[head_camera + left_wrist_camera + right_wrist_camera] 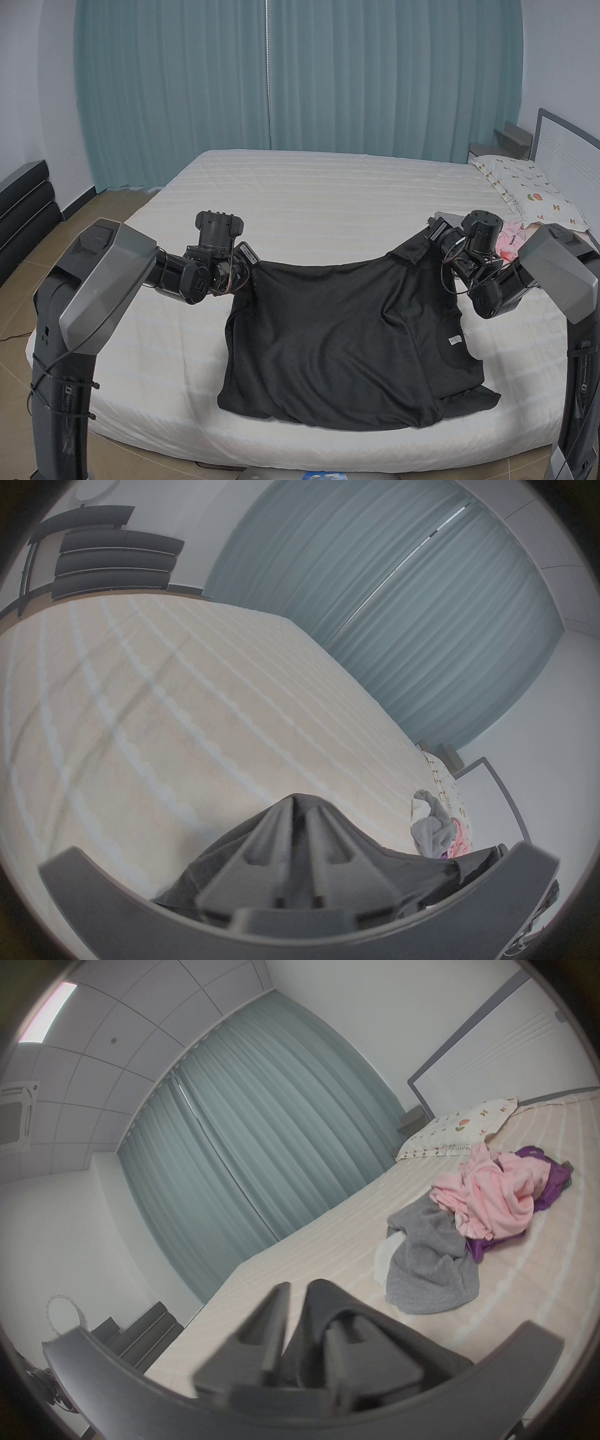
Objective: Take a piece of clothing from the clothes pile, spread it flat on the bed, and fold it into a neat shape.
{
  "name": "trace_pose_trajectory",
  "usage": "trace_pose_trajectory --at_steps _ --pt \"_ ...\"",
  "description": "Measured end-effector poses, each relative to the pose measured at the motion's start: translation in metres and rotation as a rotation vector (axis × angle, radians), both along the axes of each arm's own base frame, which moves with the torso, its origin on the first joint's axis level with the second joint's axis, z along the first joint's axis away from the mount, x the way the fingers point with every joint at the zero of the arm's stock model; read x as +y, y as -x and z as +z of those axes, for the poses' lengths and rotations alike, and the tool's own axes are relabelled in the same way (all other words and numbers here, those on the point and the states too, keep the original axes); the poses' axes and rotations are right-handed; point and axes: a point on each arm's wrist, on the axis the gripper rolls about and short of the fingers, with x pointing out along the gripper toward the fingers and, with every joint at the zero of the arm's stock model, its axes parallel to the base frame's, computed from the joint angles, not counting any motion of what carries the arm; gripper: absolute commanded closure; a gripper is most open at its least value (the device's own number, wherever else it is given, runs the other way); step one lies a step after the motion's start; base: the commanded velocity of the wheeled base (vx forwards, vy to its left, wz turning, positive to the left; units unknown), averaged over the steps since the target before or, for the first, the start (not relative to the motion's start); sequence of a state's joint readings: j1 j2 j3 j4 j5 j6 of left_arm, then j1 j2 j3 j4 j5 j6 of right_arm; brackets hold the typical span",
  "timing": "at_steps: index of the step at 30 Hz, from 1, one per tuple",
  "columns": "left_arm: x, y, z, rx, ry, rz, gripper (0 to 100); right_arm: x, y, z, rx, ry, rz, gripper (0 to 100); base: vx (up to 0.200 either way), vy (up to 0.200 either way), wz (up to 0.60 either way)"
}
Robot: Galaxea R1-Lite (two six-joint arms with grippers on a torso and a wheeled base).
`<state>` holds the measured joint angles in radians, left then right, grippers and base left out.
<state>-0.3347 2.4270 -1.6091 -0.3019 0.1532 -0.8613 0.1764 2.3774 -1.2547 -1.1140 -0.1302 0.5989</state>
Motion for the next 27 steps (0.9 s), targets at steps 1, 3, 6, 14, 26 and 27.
trace_pose_trajectory --at_steps 1,3,6,14,26,27 --pt "-0.001 -0.002 -0.005 0.006 0.001 0.001 0 0.001 -0.003 -0.006 0.006 0.002 -0.001 0 0.0 0.0 0.0" --pt "-0.002 -0.006 -0.013 0.014 0.002 0.005 0 0.002 -0.009 -0.017 0.018 0.004 -0.001 0 0.0 0.0 0.0" --pt "-0.004 -0.014 -0.026 0.018 0.0 0.021 0 0.003 -0.018 -0.033 0.027 0.005 -0.006 0 0.0 0.0 0.0" --pt "0.001 -0.038 -0.031 -0.049 0.026 0.132 0 -0.003 -0.042 -0.042 -0.045 -0.026 -0.129 0 0.0 0.0 0.0" --pt "0.016 -0.028 -0.049 0.067 0.012 0.136 0 -0.019 -0.019 -0.083 0.186 0.022 -0.106 0 0.0 0.0 0.0" --pt "0.017 -0.025 -0.049 0.08 0.017 0.125 0 -0.021 -0.015 -0.082 0.198 0.02 -0.09 0 0.0 0.0 0.0"
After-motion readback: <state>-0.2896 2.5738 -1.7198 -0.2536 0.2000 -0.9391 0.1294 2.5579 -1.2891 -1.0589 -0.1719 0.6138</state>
